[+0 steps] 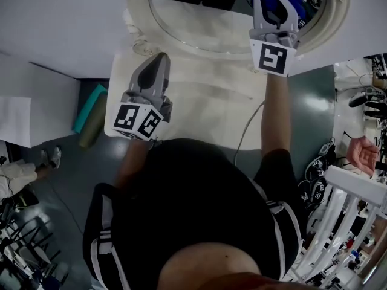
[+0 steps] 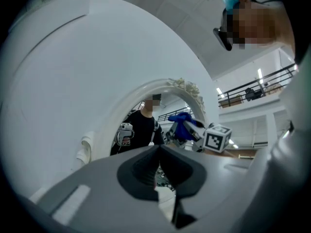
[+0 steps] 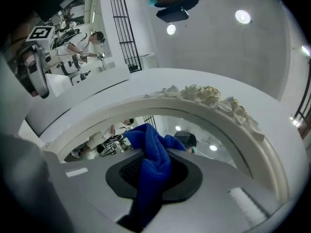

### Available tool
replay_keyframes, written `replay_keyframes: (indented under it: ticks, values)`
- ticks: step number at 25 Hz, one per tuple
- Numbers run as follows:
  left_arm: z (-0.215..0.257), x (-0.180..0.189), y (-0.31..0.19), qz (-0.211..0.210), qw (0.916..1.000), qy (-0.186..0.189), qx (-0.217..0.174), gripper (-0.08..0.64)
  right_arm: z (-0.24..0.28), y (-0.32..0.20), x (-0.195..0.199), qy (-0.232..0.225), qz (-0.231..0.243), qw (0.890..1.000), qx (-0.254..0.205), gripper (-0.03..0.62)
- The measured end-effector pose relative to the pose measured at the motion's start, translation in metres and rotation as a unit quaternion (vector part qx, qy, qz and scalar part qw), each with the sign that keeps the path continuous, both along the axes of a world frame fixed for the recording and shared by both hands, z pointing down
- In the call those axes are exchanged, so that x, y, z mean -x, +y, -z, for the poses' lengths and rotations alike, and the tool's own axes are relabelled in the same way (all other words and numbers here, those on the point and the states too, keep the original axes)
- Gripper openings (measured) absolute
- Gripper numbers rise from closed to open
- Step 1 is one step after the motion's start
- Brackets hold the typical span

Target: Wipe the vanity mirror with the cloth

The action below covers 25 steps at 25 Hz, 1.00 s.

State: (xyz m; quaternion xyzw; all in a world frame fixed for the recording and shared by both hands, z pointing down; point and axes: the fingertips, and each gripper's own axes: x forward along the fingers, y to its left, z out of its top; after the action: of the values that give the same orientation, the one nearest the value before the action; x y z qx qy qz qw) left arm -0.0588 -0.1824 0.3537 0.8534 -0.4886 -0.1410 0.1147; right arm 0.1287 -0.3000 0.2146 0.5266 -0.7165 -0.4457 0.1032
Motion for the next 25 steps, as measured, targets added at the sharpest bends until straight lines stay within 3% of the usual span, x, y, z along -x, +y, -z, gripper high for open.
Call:
replay_keyframes:
  ticks: [6,12,19,25]
  values:
    - [-0.006,0.000,-0.005,-0.001,1.0000,-0.002,0.008,0.011,-0.083,-0.003,0.012,0.025,0.024,0.998,0.047,0.051]
    - [-0.028,0.000,-0.004,0.002,0.9998,-0.005,0.021,0.011,-0.211,0.000,0.019,0.052,0.062,0.990,0.119,0.049]
    - [-0.003,0.000,-0.013,0.003,0.9994,-0.013,0.033,0.011,-0.283,-0.006,0.015,0.037,0.083,0.970,0.225,0.049]
    - [-0.018,-0.015,-0.015,0.006,0.9990,-0.018,0.041,0.011,-0.336,-0.009,0.011,0.053,0.089,0.952,0.288,0.049]
